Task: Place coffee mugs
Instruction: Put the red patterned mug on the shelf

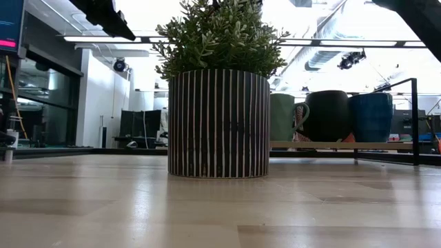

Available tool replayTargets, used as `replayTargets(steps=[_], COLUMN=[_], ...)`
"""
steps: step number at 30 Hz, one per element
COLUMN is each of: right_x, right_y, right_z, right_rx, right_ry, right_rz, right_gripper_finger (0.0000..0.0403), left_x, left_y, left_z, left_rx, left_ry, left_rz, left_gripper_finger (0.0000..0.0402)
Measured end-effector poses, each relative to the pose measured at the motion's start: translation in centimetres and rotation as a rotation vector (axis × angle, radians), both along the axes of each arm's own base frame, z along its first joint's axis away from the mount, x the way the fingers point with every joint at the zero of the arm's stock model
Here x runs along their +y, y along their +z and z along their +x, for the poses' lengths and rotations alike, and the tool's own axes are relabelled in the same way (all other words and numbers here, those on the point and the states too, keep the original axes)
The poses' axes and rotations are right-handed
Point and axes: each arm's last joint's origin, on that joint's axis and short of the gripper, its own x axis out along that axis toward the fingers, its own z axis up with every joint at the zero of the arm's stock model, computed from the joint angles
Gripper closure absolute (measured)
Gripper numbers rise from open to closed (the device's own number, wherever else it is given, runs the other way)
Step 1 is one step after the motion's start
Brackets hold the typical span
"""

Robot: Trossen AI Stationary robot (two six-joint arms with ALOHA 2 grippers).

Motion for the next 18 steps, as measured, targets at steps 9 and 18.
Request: replayTargets(steps=[9,18], right_x=[0.00,0.56], right_y=[0.04,0.05], right_z=[0.13,0.26], right_rx=[-0.018,-0.027], right_ry=[-0.046,-0.082], right_rz=[0.011,0.020], right_gripper_finger=[0.0403,0.0403], left_x=[-0.01,0.00], left_y=[-0.02,-0.02], left_z=[-0.01,-0.02], left_rx=[0.003,0.007], left_ry=[-0.001,-0.015], left_rz=[0.001,0.021], left_gripper_finger=[0.0326,0.0326])
